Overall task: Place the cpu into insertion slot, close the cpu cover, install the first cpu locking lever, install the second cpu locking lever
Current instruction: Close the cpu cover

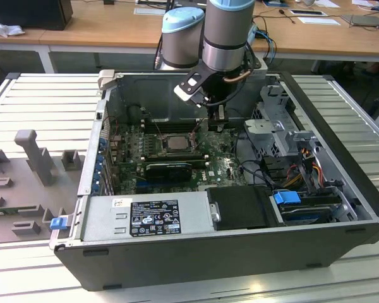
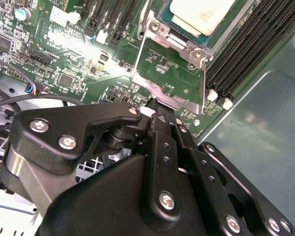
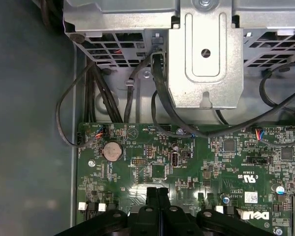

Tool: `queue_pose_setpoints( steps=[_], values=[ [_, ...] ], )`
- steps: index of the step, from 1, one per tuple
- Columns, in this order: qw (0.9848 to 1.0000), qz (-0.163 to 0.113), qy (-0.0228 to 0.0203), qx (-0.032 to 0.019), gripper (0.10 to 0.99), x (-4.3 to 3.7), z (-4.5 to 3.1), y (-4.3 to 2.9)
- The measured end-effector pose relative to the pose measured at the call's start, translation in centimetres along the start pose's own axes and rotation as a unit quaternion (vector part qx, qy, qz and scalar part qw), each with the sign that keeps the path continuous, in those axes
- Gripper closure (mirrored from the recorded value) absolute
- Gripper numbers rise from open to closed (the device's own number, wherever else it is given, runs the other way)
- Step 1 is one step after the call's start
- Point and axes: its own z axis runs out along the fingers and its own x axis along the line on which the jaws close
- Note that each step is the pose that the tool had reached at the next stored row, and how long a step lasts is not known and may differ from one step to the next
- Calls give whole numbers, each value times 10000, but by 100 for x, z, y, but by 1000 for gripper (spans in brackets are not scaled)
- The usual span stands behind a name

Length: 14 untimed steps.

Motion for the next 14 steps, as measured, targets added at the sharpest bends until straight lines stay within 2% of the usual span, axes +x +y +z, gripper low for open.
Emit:
queue_pose_setpoints(
  steps=[10,14],
  values=[
    [10000,1,3,0,980,0,-2,-67],
    [10000,1,8,0,980,1,-6,-181]
  ],
)
